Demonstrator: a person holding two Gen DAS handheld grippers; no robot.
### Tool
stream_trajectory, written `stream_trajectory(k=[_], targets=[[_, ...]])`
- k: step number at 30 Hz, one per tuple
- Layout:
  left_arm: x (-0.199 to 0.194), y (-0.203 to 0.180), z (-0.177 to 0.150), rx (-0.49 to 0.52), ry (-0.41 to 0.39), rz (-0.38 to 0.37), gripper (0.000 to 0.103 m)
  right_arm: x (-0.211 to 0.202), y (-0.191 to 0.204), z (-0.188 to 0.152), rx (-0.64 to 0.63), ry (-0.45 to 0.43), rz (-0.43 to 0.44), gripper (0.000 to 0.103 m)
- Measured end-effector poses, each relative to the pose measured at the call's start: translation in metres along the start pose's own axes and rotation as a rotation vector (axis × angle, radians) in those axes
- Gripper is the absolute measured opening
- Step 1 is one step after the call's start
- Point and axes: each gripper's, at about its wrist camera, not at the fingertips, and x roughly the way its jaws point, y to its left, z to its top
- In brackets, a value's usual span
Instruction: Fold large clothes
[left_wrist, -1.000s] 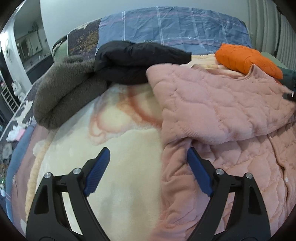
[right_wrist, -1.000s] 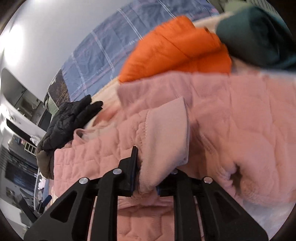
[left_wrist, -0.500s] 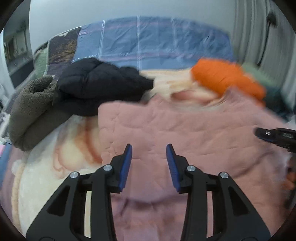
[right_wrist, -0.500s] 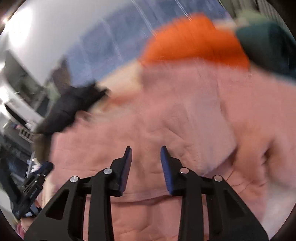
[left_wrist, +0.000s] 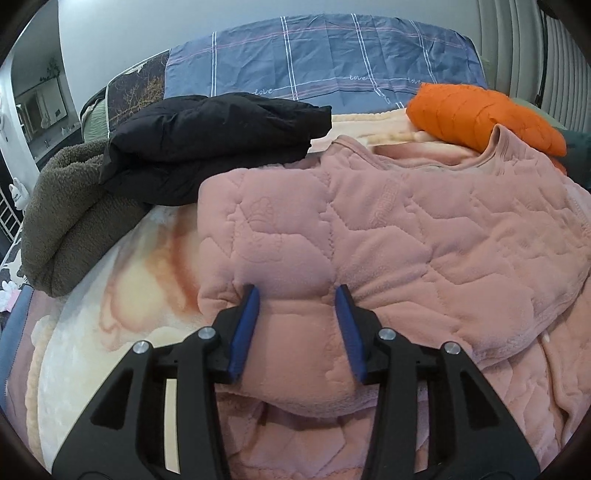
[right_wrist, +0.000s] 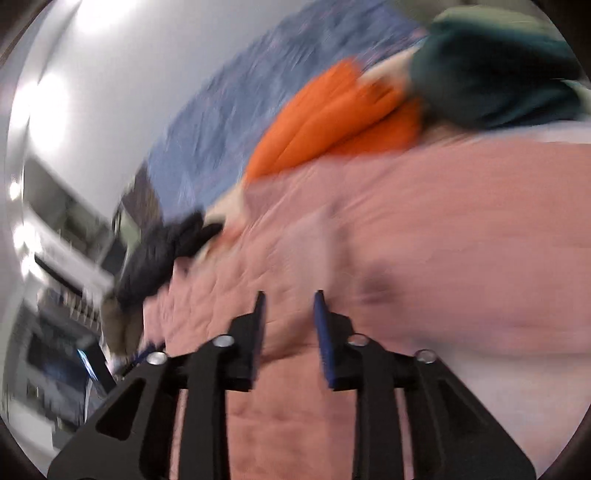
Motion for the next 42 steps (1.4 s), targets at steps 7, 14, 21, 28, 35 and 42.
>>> stream_trajectory(k=[7, 14, 21, 28, 35, 42], targets=[[0.002, 0.000, 0.000, -0.006, -0.009, -0.007, 0.045, -0.150, -0.164, -0.028, 0.535, -0.363, -0.135, 0.045], [-0.002, 0.003, -0.003, -0.025, -0.023, -0.026, 0.045, -0.159, -0.203, -0.046, 0.812, -0.455, -0.049, 0.056], [-0.004, 0.010, -0.004, -0.059, -0.032, -0.064, 0.046, -0.183, -0.179, -0.055, 0.843, -0.501, -0.214, 0.064], [-0.004, 0.012, -0.004, -0.069, -0.035, -0.084, 0.047, -0.179, -0.213, -0.053, 0.865, -0.525, -0.239, 0.076], [-0.003, 0.013, -0.004, -0.076, -0.036, -0.096, 0.048, -0.166, -0.190, -0.007, 0.739, -0.595, -0.131, 0.014], [-0.004, 0.015, -0.004, -0.080, -0.038, -0.103, 0.049, -0.076, 0.009, 0.044, 0.181, -0.383, 0.165, 0.014]])
